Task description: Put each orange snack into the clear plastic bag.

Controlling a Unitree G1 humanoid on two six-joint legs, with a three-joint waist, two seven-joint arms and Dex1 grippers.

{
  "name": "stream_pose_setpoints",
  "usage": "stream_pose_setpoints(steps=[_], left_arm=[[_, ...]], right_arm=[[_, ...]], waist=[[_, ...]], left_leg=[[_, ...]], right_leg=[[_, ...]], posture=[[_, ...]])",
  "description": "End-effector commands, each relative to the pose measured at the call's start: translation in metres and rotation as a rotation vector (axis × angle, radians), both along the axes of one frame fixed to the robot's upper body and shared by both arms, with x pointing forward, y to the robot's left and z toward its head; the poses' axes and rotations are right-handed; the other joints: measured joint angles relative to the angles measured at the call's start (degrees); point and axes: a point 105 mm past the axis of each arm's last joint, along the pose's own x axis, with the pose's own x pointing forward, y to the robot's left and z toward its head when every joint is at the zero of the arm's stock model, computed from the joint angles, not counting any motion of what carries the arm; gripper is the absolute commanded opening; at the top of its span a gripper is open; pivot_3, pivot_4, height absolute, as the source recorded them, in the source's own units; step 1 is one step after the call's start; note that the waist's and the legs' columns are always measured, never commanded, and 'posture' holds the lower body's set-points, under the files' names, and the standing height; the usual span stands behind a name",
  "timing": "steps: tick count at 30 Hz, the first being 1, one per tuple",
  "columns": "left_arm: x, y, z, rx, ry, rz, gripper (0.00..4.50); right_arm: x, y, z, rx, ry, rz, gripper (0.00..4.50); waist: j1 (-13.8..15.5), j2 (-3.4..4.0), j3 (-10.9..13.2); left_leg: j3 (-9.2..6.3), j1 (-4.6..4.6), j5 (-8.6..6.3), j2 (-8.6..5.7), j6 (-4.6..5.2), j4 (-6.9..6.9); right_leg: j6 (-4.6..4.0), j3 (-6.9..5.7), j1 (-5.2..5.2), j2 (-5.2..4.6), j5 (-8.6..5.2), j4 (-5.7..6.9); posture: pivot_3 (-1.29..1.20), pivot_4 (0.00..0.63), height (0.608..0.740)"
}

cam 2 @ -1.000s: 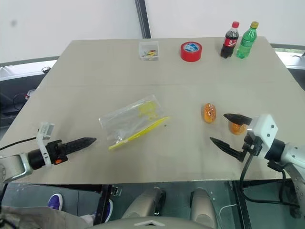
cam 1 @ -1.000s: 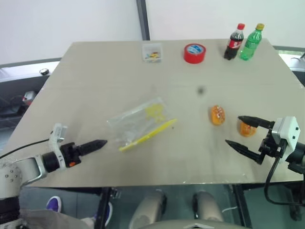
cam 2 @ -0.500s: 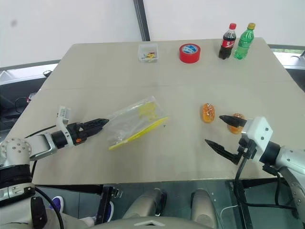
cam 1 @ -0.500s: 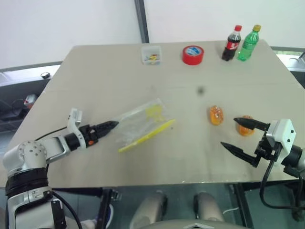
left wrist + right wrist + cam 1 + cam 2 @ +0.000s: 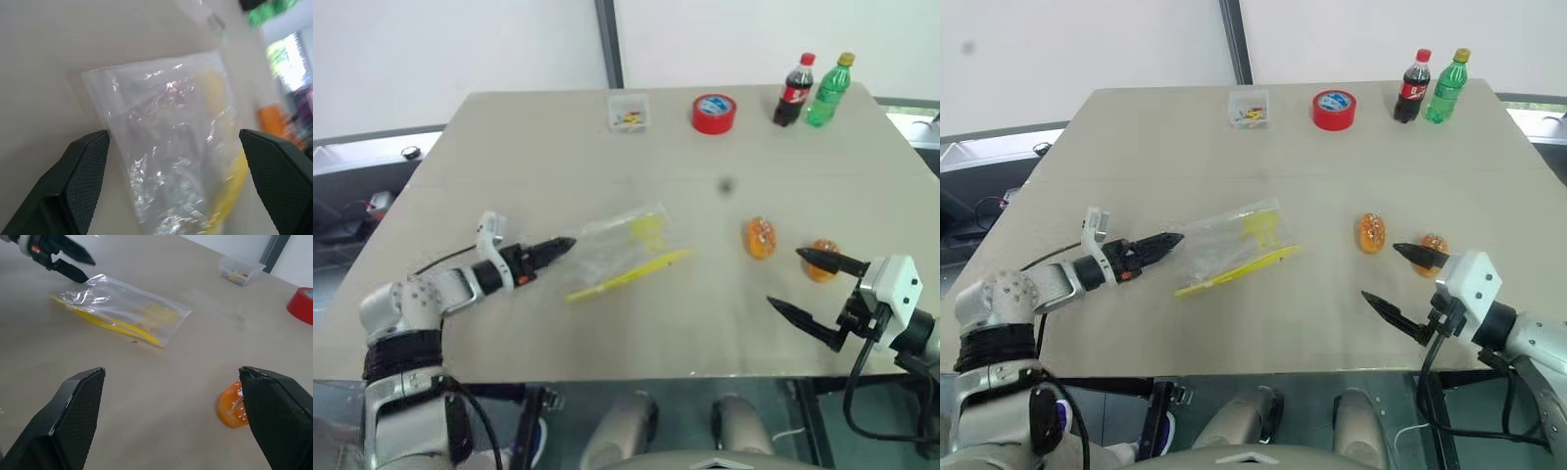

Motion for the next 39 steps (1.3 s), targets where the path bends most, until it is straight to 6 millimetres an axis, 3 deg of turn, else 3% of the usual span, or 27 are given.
stream_pose_setpoints(steps=[1, 10, 18, 21, 27, 29, 30, 32, 35, 39], left_arm=[[-0.006, -0.013, -0.019, -0.1, 0.159, -0.029, 4.5], [-0.013, -0.037, -0.02, -0.055, 0.198, -0.26, 4.5], [0.015, -0.059, -0.021, -0.135, 0.197, -0.22, 4.5], [0.013, -0.068, -0.038, 0.063, 0.093, -0.276, 4.5], [0.017, -0.073, -0.044, -0.021, 0.161, -0.221, 2.01], [0.02, -0.076, -0.043, -0.042, 0.177, -0.21, 2.01], [0.021, -0.077, -0.043, -0.055, 0.185, -0.206, 1.52], [0.022, -0.079, -0.042, -0.074, 0.204, -0.197, 1.27], [0.022, -0.084, -0.036, -0.131, 0.236, -0.205, 0.04], [0.023, -0.089, -0.016, -0.228, 0.249, -0.223, 0.01]], right_arm=[[-0.005, 0.004, 0.011, -0.014, -0.06, 0.01, 4.48], [-0.006, 0.016, 0.003, -0.042, -0.012, 0.024, 4.48], [-0.009, 0.023, 0.002, -0.04, -0.036, 0.008, 4.48], [-0.01, 0.025, 0.002, -0.037, -0.042, -0.004, 4.48], [-0.011, 0.029, 0.001, -0.038, -0.052, -0.014, 4.5], [-0.011, 0.03, 0.001, -0.039, -0.054, -0.012, 4.5], [-0.01, 0.031, 0.001, -0.041, -0.056, -0.009, 4.5], [-0.01, 0.034, 0.001, -0.044, -0.06, -0.002, 4.5], [-0.009, 0.04, -0.001, -0.053, -0.071, 0.013, 4.5], [-0.002, 0.049, -0.01, -0.165, -0.121, 0.012, 4.5]], waist=[[-0.02, -0.06, 0.0], [-0.44, -0.25, 0.01], [-0.19, -0.39, 0.05], [-0.23, -0.36, -0.08], [-0.27, -0.39, -0.15], [-0.08, -0.4, -0.15], [-0.03, -0.4, -0.15], [-0.01, -0.42, -0.14], [0.08, -0.22, -0.27], [-0.43, -0.23, -0.26]], left_leg=[[0.0, 0.0, 0.0, -0.01, 0.0, 0.0], [0.02, -0.01, -0.01, -0.01, 0.0, -0.01], [-0.02, -0.04, -0.01, -0.03, 0.01, 0.0], [-0.01, -0.03, 0.0, -0.03, -0.01, 0.0], [-0.02, 0.06, -0.01, -0.02, 0.01, 0.03], [-0.02, 0.03, -0.01, -0.03, 0.02, 0.04], [-0.05, 0.03, -0.01, -0.05, 0.02, 0.04], [-0.07, 0.04, -0.01, -0.05, 0.02, 0.04], [-0.09, 0.06, -0.01, -0.05, 0.02, 0.04], [-0.14, 0.19, -0.01, -0.03, 0.01, 0.04]], right_leg=[[-0.05, 0.0, 0.0, -0.01, 0.03, 0.0], [-0.06, 0.02, -0.01, -0.01, 0.03, -0.03], [-0.04, -0.01, 0.0, -0.02, 0.03, -0.04], [-0.04, -0.01, 0.0, -0.05, 0.03, -0.05], [0.16, 0.0, 0.13, -0.03, -0.09, -0.04], [0.16, -0.01, 0.12, -0.04, -0.09, -0.07], [0.16, -0.04, 0.12, -0.05, -0.08, -0.08], [0.16, -0.05, 0.13, -0.05, -0.08, -0.09], [0.19, -0.08, 0.15, -0.05, -0.1, -0.07], [0.27, -0.13, 0.32, 0.0, -0.16, -0.02]], posture=[[0.0, 0.15, 0.74], [0.0, 0.15, 0.74], [0.0, 0.15, 0.74], [0.0, 0.15, 0.74], [0.0, 0.15, 0.74], [0.0, 0.15, 0.74], [0.0, 0.15, 0.74], [0.0, 0.15, 0.74], [0.0, 0.15, 0.74], [0.0, 0.15, 0.74]])
